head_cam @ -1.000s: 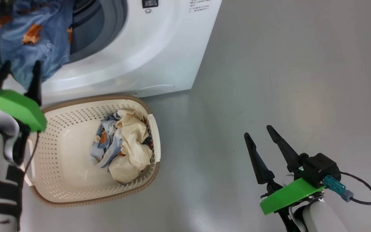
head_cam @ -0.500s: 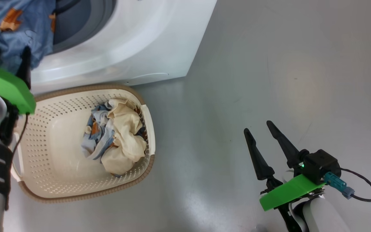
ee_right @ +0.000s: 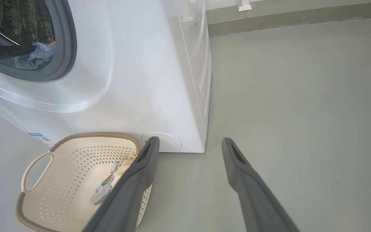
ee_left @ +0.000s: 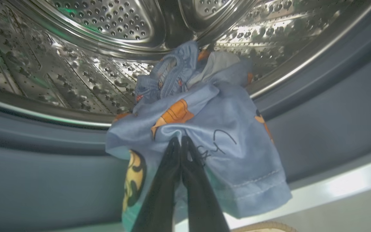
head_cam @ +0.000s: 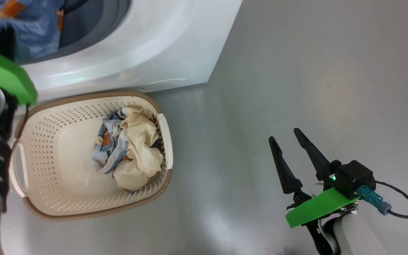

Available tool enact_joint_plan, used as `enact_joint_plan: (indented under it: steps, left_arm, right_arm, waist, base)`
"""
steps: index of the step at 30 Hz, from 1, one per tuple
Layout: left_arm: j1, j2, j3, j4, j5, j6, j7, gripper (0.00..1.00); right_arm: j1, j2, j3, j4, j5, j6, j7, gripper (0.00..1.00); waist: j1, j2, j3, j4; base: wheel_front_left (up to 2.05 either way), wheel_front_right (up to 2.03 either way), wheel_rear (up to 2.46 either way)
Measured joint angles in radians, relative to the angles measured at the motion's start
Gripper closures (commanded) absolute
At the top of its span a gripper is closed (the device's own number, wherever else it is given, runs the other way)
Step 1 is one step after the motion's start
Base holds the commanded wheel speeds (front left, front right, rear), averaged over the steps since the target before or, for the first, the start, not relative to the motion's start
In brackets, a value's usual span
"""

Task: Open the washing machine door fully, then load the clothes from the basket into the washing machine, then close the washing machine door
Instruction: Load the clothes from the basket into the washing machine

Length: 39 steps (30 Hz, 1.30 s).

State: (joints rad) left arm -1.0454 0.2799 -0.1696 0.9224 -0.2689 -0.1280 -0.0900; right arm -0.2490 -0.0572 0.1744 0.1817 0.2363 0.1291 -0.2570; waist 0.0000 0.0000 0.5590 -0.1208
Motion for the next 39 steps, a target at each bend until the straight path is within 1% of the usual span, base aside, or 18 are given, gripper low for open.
enact_joint_plan:
  steps: [4, 15, 27, 30, 39]
  left_arm:
    - [-0.059, -0.005, 0.001, 0.01, -0.002, 0.0, -0.031, 1.0]
    - [-0.149, -0.012, -0.004, 0.067, -0.032, 0.0, -0.046, 1.0]
    - [-0.246, 0.006, -0.015, 0.119, -0.047, 0.0, -0.06, 1.0]
    - [-0.278, 0.018, -0.017, 0.127, -0.048, 0.0, -0.063, 1.0]
    - [-0.366, 0.025, -0.028, 0.148, -0.066, 0.0, -0.071, 1.0]
  right_arm:
    - [0.0, 0.0, 0.004, 0.0, 0.004, 0.0, 0.0, 0.0]
    - [0.0, 0.001, 0.008, -0.003, 0.022, 0.0, 0.0, 0.0]
    - [0.0, 0.001, 0.02, -0.006, 0.028, 0.0, 0.0, 0.0]
    - [0.0, 0.002, 0.02, -0.008, 0.028, 0.0, 0.0, 0.0]
    - [-0.001, 0.002, 0.025, -0.02, 0.028, 0.0, 0.0, 0.0]
  waist:
    - [0.0, 0.0, -0.001, -0.006]
    - [0.0, 0.0, 0.011, -0.039]
    - [0.0, 0.0, 0.045, -0.064]
    - [0.0, 0.0, 0.064, -0.068]
    - [0.0, 0.0, 0.138, -0.072]
  base:
    - [0.0, 0.0, 0.0]
    - [0.0, 0.0, 0.0]
    - [0.0, 0.0, 0.0]
    - [0.0, 0.0, 0.0]
    - [0.0, 0.0, 0.0]
